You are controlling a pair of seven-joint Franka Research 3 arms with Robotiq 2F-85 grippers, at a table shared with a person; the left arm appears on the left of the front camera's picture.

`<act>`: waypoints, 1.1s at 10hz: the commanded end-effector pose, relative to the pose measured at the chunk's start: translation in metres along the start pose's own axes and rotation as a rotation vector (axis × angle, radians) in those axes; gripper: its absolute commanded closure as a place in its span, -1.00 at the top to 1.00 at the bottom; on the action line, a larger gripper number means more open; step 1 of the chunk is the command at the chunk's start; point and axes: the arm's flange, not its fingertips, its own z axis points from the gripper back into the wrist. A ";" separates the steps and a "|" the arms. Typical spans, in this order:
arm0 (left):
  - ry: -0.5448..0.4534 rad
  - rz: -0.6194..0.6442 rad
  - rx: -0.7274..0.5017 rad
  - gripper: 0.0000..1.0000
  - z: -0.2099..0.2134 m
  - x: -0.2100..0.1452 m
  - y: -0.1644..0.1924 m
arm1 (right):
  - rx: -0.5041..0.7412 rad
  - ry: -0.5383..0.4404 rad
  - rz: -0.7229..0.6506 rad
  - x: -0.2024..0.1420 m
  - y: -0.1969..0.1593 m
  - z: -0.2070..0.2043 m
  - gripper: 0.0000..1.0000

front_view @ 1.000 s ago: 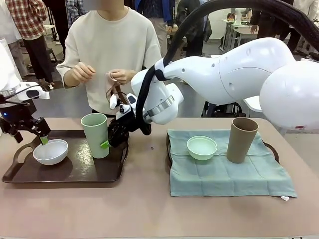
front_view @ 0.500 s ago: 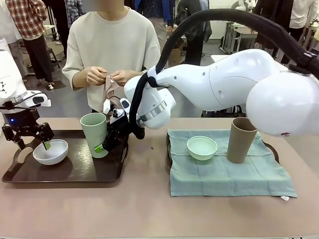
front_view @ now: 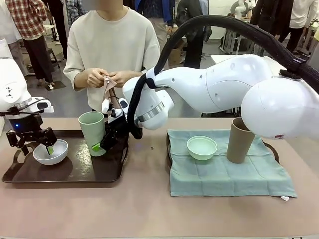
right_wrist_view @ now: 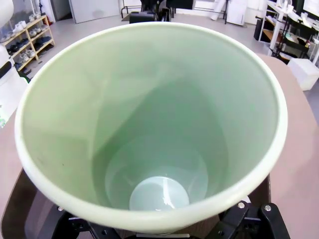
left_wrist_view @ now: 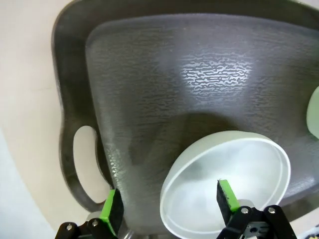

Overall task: Set up a tray with a mat and arrange the tableware.
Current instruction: Pick up the Picnic Bowl and Reusable plastic cup from the Handle tray in front of the human's position and hold them in the air.

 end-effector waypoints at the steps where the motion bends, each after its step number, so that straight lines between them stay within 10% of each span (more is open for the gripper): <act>1: -0.009 0.026 -0.002 0.96 -0.003 0.008 0.001 | 0.008 -0.021 0.055 -0.001 -0.003 -0.001 0.61; 2: -0.007 0.026 -0.001 -0.08 -0.004 0.007 0.000 | 0.014 -0.021 0.049 -0.002 -0.001 0.000 -0.18; 3: -0.014 0.023 -0.002 -0.10 -0.004 0.007 0.001 | 0.015 -0.022 0.054 -0.003 -0.001 0.000 -0.58; 4: -0.018 0.024 -0.004 -1.00 -0.003 0.007 0.001 | 0.016 -0.019 0.056 -0.004 -0.002 0.000 -1.00; 6: -0.022 0.020 -0.005 -1.00 -0.001 0.005 0.003 | 0.022 -0.018 0.054 -0.004 -0.002 0.000 -1.00; 7: -0.025 0.019 -0.005 -0.61 0.001 0.005 0.003 | 0.022 -0.016 0.052 -0.004 -0.002 -0.001 -0.58; 8: -0.026 0.020 -0.006 -0.80 0.002 0.003 0.005 | 0.024 -0.016 0.046 -0.004 -0.002 -0.001 -0.58; 9: -0.027 0.018 -0.004 -1.00 0.004 0.003 0.006 | 0.022 -0.012 0.043 -0.004 -0.002 -0.002 -1.00; 10: -0.026 0.019 -0.001 -1.00 0.005 0.002 0.006 | 0.021 -0.010 0.040 -0.004 -0.002 -0.001 -0.58; 11: -0.027 0.017 0.002 -1.00 0.007 0.002 0.007 | 0.017 -0.010 0.037 -0.004 -0.002 0.000 -1.00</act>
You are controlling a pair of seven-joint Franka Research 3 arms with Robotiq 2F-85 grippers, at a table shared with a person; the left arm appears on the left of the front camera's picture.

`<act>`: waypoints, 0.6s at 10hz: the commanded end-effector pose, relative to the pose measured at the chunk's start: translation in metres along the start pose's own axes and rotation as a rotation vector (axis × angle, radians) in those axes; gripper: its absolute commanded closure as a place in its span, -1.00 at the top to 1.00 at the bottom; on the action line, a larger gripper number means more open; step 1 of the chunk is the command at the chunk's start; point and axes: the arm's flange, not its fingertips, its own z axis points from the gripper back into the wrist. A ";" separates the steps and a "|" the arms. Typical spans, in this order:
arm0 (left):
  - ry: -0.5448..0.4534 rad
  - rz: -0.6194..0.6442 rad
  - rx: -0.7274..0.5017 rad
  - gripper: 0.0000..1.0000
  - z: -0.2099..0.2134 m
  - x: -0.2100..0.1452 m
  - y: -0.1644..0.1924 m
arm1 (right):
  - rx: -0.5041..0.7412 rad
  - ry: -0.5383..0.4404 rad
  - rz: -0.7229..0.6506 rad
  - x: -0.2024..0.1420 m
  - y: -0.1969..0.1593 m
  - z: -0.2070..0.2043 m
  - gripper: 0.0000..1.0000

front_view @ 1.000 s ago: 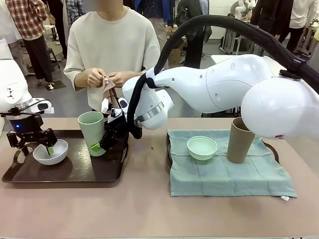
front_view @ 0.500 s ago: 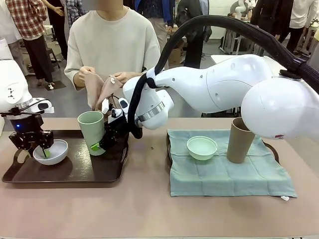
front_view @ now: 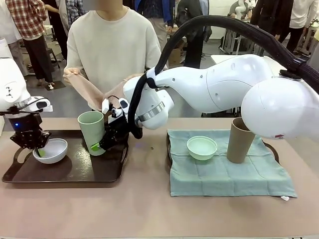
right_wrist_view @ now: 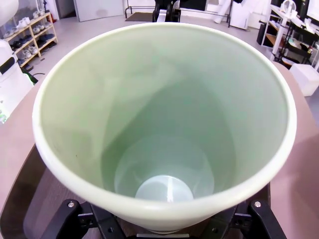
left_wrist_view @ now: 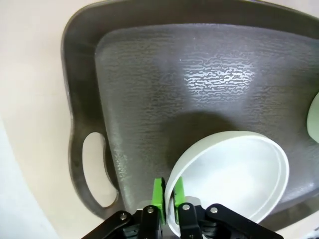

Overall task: Set up a tray with a mat and arrange the tableware.
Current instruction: Pick up the Picnic Bowl and Reusable plastic cup from the Handle tray in front of the human's position and hold them in the air.

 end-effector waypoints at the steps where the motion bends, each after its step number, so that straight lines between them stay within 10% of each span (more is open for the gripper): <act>1: -0.007 0.007 0.006 -1.00 0.004 -0.005 0.002 | 0.003 -0.006 0.006 -0.003 0.000 0.002 -1.00; 2: -0.007 0.008 0.009 -1.00 0.006 -0.006 0.002 | -0.002 -0.004 0.001 -0.002 0.001 0.006 -1.00; 3: -0.011 0.008 0.015 -1.00 0.010 -0.008 0.003 | -0.009 -0.004 0.004 0.001 0.004 0.011 -0.58; 6: 0.007 0.014 0.021 -1.00 0.040 -0.021 0.005 | -0.034 0.027 -0.029 0.038 0.031 0.047 -0.72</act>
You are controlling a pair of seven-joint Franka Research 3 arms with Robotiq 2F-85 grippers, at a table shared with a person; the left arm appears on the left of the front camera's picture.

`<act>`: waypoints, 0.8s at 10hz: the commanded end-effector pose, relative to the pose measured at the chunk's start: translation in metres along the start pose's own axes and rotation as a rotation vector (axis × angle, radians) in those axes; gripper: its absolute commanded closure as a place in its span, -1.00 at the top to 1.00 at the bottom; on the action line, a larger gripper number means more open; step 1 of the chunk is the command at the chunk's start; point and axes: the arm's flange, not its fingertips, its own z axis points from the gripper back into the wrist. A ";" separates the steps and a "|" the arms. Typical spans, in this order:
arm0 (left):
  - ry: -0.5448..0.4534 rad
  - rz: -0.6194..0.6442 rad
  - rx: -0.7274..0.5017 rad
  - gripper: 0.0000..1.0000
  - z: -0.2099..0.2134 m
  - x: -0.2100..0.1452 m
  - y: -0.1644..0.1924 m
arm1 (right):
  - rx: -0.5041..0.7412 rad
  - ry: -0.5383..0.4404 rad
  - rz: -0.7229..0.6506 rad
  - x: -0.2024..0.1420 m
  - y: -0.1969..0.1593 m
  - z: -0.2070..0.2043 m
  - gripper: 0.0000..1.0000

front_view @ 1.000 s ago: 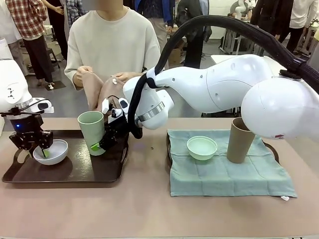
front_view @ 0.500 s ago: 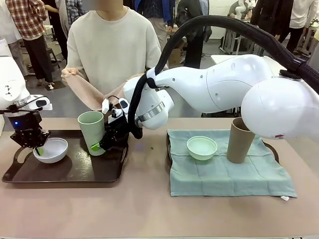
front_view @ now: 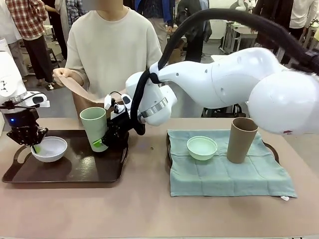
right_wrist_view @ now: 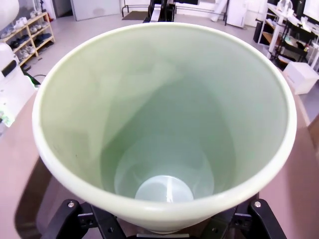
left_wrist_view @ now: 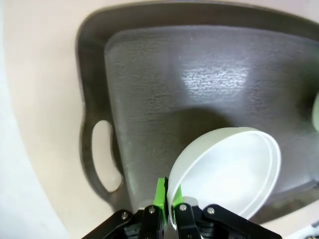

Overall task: Set up a tray with a mat and arrange the tableware.
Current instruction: Pick up the Picnic Bowl and Reusable plastic cup from the Handle tray in front of the human's position and hold them in the air.

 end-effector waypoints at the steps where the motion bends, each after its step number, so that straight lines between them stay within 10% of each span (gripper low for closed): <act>1: 0.002 0.016 0.012 -1.00 0.036 -0.019 0.003 | -0.035 0.023 -0.014 0.037 0.037 0.039 -0.72; 8: -0.189 0.072 0.037 -1.00 0.183 -0.077 0.003 | -0.129 0.049 0.058 0.131 0.106 0.093 -0.72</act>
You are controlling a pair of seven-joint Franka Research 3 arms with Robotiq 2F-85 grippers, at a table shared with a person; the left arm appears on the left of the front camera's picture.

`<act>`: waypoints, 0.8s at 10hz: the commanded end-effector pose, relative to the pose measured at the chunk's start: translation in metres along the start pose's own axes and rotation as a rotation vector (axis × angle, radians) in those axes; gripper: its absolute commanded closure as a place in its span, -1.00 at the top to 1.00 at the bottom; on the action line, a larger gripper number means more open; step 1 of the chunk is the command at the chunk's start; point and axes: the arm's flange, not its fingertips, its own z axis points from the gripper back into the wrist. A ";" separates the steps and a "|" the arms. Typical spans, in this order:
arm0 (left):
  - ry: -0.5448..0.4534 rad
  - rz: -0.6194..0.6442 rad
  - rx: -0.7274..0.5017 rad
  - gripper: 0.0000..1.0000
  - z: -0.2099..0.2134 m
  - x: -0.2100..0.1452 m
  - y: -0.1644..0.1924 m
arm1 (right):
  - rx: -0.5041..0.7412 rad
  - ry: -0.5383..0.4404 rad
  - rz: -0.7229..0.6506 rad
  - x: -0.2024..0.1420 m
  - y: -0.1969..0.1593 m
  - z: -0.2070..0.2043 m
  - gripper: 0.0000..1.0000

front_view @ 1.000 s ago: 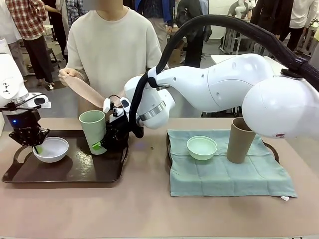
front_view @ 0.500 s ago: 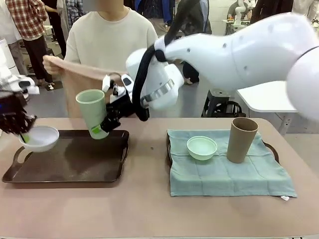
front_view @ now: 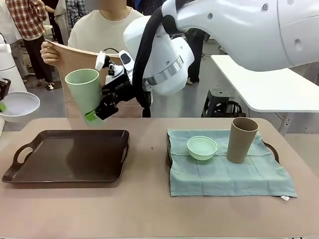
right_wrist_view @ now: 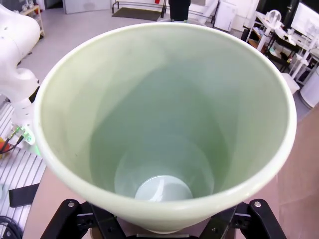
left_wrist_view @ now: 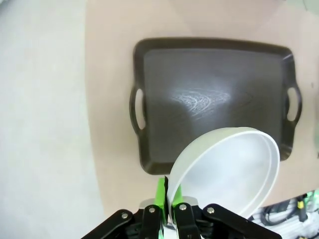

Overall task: Set up a tray with a mat and arrange the tableware.
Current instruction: Pick up the Picnic Bowl and Reusable plastic cup from the Handle tray in front of the human's position and hold them in the air, then place the Picnic Bowl and Reusable plastic cup back onto the Handle tray in front of the human's position.

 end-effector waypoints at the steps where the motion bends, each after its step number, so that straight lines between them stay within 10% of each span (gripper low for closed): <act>1: 0.024 -0.006 -0.004 -1.00 -0.012 0.003 0.001 | 0.006 -0.005 -0.008 -0.006 -0.007 -0.004 -0.72; 8: 0.024 -0.006 -0.004 -1.00 -0.012 0.003 0.001 | 0.006 -0.005 -0.008 -0.006 -0.007 -0.004 -0.72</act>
